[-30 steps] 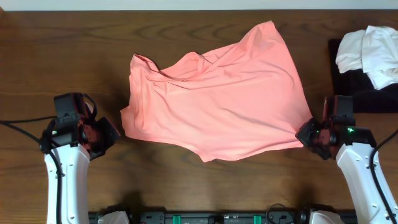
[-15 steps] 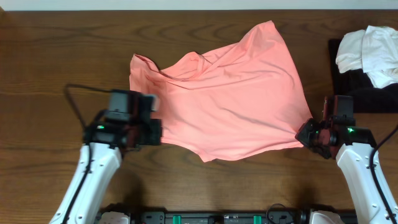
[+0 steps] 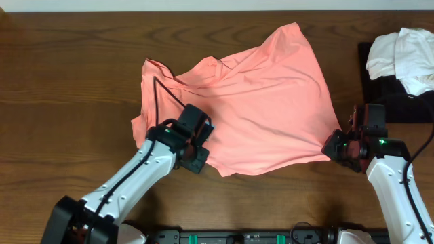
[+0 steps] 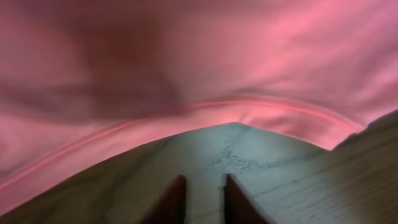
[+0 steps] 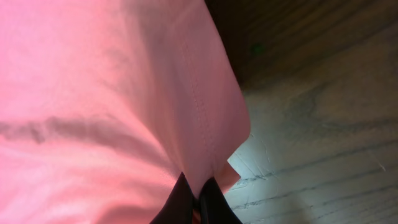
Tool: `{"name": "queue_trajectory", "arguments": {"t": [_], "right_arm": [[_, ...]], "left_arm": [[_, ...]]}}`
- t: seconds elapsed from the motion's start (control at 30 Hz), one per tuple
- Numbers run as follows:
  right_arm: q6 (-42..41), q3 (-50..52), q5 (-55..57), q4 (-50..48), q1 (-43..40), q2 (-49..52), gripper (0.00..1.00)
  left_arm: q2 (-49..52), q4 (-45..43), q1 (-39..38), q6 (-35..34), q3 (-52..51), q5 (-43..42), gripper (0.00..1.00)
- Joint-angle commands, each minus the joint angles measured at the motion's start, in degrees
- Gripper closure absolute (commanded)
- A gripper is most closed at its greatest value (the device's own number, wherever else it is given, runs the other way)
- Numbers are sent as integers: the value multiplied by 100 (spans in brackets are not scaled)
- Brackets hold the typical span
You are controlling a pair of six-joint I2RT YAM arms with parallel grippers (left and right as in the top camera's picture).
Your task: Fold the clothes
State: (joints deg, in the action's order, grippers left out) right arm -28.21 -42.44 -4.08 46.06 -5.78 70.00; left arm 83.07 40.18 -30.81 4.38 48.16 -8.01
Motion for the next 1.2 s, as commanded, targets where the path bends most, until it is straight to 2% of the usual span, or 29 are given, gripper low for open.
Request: {"name": "queue_trajectory", "arguments": {"t": [0.0,0.03,0.13,0.2,0.4,0.47,0.5,0.63,0.77,0.83,0.9,1.17], "right_arm": [[131,-94,-4,7,-26,-28,99],[131,-94,-7,4,-24,-24,99],[129,-94,-7,7,-26,-24,99],[129,-94,-7,15,-24,-24,99],[129,-94,-4,46,-26,-24,99],[129,-94,-4,46,-26,-24,99],[129,-94,-4,46,-26,-24,99],[129,-94,-4,31,-26,-24,99],[127,-94,-4,2,-26,-24,99],[129,-94,-4,-7,-26,-24,99],[129,-94,-4,-17,-26,-24,99],[131,-94,-2,-20,-26,-24,99]], "left_arm": [[4,9,-236,293,-33,-55,58],[4,-7,-323,293,-33,-48,51],[4,-157,-514,243,-31,-48,38],[7,-317,-608,107,-33,-48,33],[7,-601,-730,-35,-33,13,29],[7,-699,-706,-732,-31,13,30],[7,-734,-686,-1360,-31,13,30],[7,-691,-691,-4109,-31,-79,43],[7,-804,-704,-5742,-31,-520,44],[7,-787,-706,-6354,-31,-555,50],[7,-715,-706,-6959,-33,-549,50],[63,-647,-704,-8389,-127,-149,49]]}}
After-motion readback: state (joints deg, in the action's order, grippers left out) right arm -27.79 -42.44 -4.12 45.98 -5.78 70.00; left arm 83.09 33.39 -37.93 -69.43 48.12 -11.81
